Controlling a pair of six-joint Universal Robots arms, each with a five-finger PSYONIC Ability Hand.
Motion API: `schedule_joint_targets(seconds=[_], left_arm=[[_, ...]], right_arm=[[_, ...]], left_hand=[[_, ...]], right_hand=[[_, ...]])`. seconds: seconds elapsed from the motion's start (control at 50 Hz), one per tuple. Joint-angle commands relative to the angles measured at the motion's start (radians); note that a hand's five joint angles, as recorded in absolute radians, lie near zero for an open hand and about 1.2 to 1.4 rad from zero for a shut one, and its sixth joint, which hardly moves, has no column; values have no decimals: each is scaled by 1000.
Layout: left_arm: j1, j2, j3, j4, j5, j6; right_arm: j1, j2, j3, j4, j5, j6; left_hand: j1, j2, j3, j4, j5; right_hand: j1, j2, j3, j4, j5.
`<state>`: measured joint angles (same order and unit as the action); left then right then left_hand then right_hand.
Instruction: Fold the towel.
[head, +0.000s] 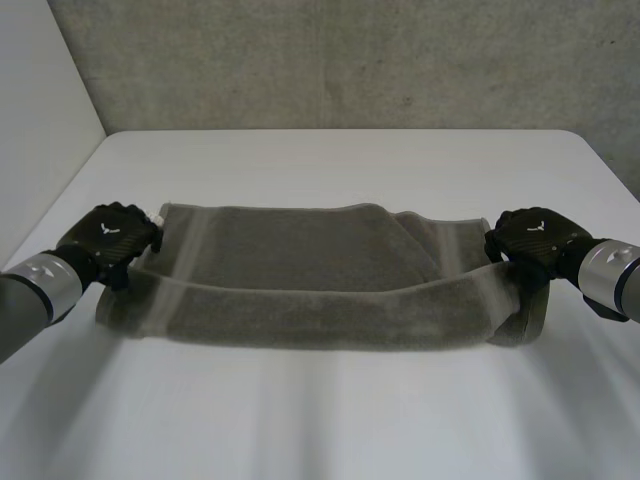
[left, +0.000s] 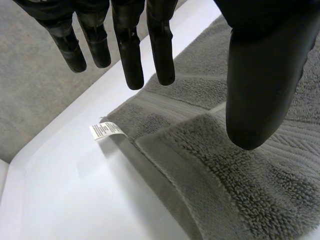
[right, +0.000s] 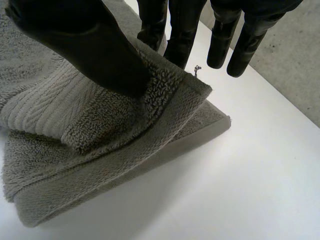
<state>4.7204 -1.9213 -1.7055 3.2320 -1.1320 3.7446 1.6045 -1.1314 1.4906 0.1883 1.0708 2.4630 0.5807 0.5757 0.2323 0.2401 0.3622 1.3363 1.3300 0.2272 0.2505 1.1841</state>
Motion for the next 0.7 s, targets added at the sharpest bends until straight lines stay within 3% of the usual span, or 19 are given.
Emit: schedule_joint_targets(seconds=[0.02,0.34,0.4,0.44,0.46,0.48,0.7], left_arm=[[7,24,-3,-14,-3,-3],[10,-128,60,-17,-12,4],[10,-147,70,-23,-14,3],[10,-145,75,-32,-14,3],[10,-145,75,-32,-14,3],[10,-136,73,-35,-15,3],[23,66,-6,-32,-9,-11]], right_arm=[[-5,-5,10,0,0,-1],[-6,-5,16,0,-2,-1],[-8,-5,17,0,1,-4],[-8,-5,17,0,3,-4],[-8,-5,17,0,3,-4],[-8,-8,17,2,5,-6],[-12,-114,65,29,9,5]], left_hand=[[-56,-51,-58,-66,-12],[29,34,-58,-66,73],[232,237,-58,-66,276],[632,637,-58,-66,676],[634,639,-58,-66,678],[814,819,-58,-66,858],[816,821,-58,-66,860]], right_hand=[[60,66,-53,-76,38],[60,66,-53,-76,38],[60,66,-53,-76,38],[60,66,-53,-76,38],[60,66,-53,-76,38],[60,66,-53,-76,38],[60,66,-53,-76,38]])
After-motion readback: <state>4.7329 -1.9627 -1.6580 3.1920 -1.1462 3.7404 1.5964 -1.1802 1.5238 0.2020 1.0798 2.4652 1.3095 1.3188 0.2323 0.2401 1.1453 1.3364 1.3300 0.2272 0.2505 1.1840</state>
